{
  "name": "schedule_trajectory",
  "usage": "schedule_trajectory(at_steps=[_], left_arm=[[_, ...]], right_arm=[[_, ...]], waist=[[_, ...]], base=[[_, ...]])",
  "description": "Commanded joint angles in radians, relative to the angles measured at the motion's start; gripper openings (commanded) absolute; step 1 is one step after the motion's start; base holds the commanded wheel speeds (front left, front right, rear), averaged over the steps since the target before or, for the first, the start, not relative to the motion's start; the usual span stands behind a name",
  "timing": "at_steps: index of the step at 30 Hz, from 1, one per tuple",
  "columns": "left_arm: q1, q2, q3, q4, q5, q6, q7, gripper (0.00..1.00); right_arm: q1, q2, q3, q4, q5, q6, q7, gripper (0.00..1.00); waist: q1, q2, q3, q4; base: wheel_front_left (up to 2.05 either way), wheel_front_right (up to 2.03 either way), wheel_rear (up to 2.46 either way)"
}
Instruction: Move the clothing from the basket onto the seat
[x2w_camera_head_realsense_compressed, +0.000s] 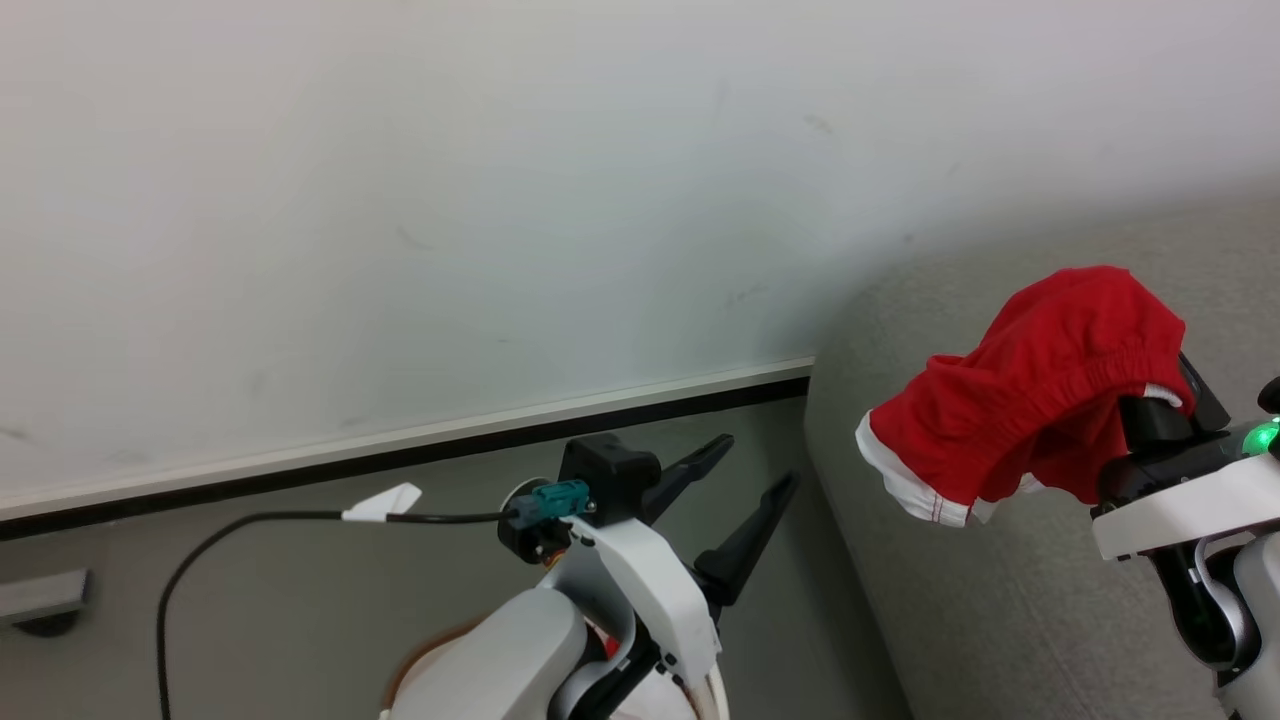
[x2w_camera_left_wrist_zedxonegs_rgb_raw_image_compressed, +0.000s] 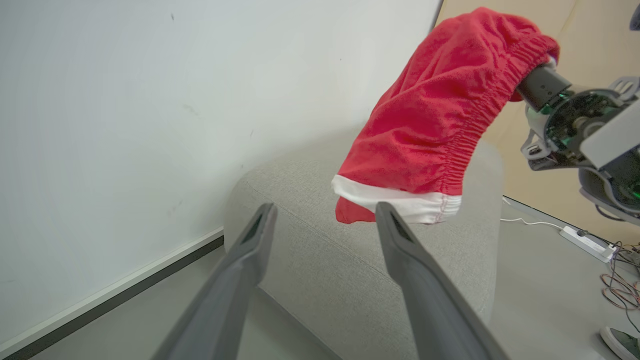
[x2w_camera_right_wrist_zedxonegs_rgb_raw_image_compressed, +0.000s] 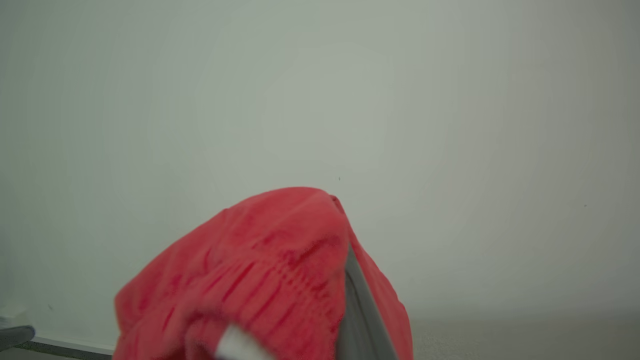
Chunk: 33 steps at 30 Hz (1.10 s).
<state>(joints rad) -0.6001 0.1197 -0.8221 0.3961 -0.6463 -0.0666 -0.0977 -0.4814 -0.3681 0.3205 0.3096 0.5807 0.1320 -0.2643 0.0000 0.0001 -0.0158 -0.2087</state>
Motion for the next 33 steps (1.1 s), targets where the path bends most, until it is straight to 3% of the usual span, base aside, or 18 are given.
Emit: schedule_trajectory(at_steps=[1,14,24,33], left_arm=[[0.006,0.013,0.0,0.002,0.013,0.006,-0.016,1.0],[0.003,0.047,0.017,0.009,0.037,0.02,-0.096,1.0],[-0.043,0.031,-0.012,0.035,0.053,-0.002,-0.104,1.0],[-0.069,0.034,-0.022,0.052,0.058,-0.007,-0.111,1.0]], right_arm=[[0.02,-0.004,-0.003,-0.017,-0.006,-0.003,0.0,0.0],[0.082,-0.025,0.007,-0.089,0.009,-0.003,0.0,0.0],[0.142,-0.028,-0.105,-0.139,-0.007,-0.003,0.0,0.0],[0.119,-0.017,-0.122,-0.144,0.014,-0.003,0.005,0.0]], waist=[[0.0,-0.0001,0.008,-0.069],[0.0,-0.0001,0.023,-0.296],[0.0,-0.0001,0.073,-0.328],[0.0,-0.0001,0.119,-0.334]], base=[[0.0,0.0,0.0],[0.0,0.0,0.0],[0.0,0.0,0.0],[0.0,0.0,0.0]])
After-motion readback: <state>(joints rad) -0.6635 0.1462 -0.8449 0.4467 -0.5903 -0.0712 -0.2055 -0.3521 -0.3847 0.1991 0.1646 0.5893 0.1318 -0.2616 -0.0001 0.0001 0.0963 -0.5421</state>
